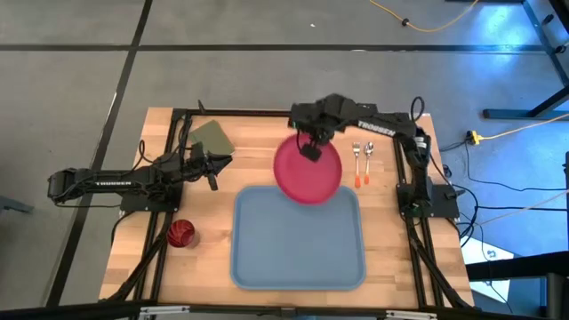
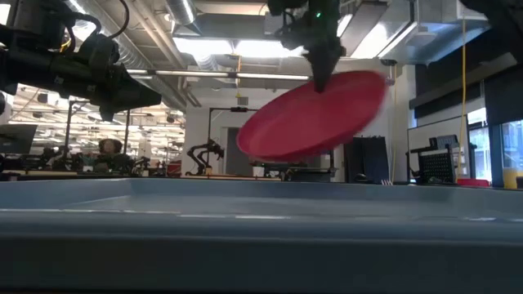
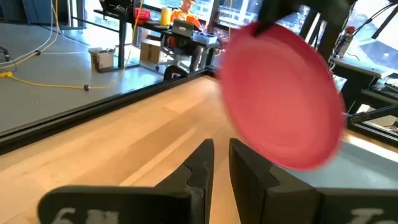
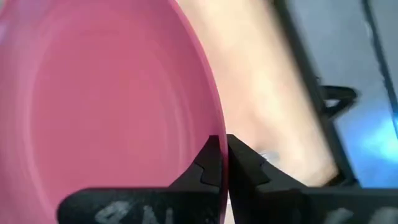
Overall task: Pick and place plate/cup/fork/spoon on tray
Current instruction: Put the pink plate on the blue serving tray
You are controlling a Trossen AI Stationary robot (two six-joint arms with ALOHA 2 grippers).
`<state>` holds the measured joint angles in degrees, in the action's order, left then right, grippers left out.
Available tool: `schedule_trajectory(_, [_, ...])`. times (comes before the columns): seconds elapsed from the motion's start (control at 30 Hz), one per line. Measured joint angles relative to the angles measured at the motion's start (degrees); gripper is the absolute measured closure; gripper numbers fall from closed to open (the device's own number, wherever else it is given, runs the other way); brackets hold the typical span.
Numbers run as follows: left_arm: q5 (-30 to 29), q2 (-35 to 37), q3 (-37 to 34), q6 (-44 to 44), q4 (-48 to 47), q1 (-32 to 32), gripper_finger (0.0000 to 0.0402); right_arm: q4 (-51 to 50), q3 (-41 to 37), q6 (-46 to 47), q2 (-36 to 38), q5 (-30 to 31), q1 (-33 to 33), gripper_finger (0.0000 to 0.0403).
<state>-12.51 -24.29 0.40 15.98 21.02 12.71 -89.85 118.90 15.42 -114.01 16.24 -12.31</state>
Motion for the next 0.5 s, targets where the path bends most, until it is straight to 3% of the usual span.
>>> schedule_trajectory(0.17, [0.0,0.0,0.0,0.03,0.0,0.0,0.036,0.0,-9.66,8.84,2.34,-0.95,9.14,0.0395])
schedule_trajectory(0.33, [0.0,0.02,0.0,0.44,0.0,0.0,0.036,0.78,-19.87,20.76,2.72,2.61,18.77,0.0395])
schedule_trajectory(0.5, [0.0,0.0,0.0,0.47,0.0,0.0,0.036,3.15,-24.27,29.06,2.75,0.61,23.79,0.0397])
